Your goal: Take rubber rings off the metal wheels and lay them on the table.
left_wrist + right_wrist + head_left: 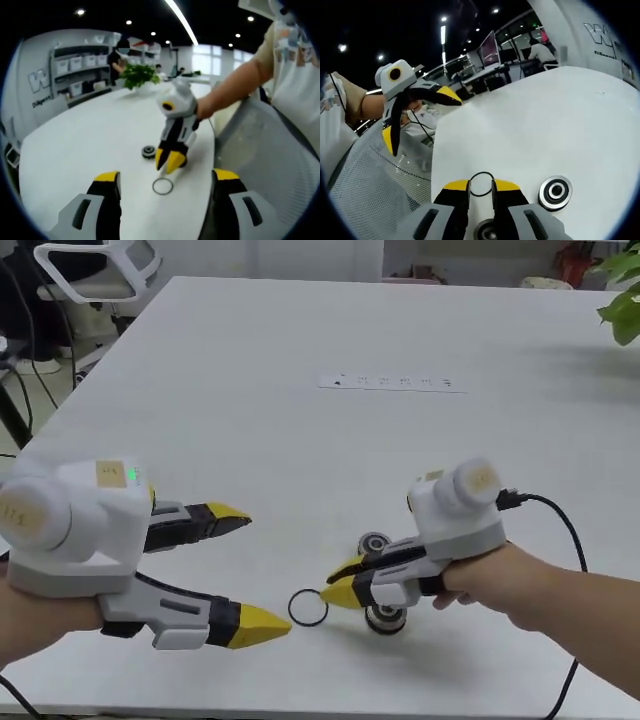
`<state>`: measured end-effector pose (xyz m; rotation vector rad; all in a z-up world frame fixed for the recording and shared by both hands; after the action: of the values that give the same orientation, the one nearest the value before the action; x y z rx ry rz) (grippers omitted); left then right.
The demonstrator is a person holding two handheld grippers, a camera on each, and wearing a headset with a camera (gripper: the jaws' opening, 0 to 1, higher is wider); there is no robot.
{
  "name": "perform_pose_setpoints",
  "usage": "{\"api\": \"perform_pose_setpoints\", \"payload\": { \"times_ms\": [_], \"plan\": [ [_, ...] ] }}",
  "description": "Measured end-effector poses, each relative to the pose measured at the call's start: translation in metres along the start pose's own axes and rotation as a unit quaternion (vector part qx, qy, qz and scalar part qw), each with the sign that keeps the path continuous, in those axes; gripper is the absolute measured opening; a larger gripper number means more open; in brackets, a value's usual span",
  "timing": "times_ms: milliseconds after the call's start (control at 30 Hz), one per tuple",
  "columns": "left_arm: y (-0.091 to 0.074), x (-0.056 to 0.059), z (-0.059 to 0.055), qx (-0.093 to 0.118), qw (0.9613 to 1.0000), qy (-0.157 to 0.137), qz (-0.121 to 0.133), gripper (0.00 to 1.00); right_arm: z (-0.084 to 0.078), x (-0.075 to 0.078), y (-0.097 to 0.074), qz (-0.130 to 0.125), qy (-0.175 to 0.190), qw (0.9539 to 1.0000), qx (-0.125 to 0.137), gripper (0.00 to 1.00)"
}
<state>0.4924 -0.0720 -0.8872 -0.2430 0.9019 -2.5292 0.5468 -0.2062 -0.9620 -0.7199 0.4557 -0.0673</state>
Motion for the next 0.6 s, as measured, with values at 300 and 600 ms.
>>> {"api": "perform_pose_setpoints", "payload": {
  "times_ms": [300, 600],
  "plan": [
    [0.003, -0.002, 0.004, -0.001, 1.0, 0.005, -0.003, 0.75, 0.007, 0.001, -0.015, -0.01, -0.009, 0.9996, 0.024, 0.21],
    [0.012, -0.003, 0.013, -0.001, 0.9999, 0.011, -0.01, 0.74, 0.006, 0.002, -0.035, -0.017, -0.007, 0.9986, 0.049, 0.24]
  ]
}}
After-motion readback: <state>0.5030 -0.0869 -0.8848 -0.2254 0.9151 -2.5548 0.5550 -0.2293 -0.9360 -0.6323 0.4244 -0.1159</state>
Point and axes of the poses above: the centre of the closed fingertips' face, and the gripper's own axes: y roughly forward along the fingers, x roughly to its right, z roughly out of its top, the point moved 6 cm from there along -y, roughly backward along the fingers, and after that the axes turned 12 degrees about -x, right-handed, at the moved point
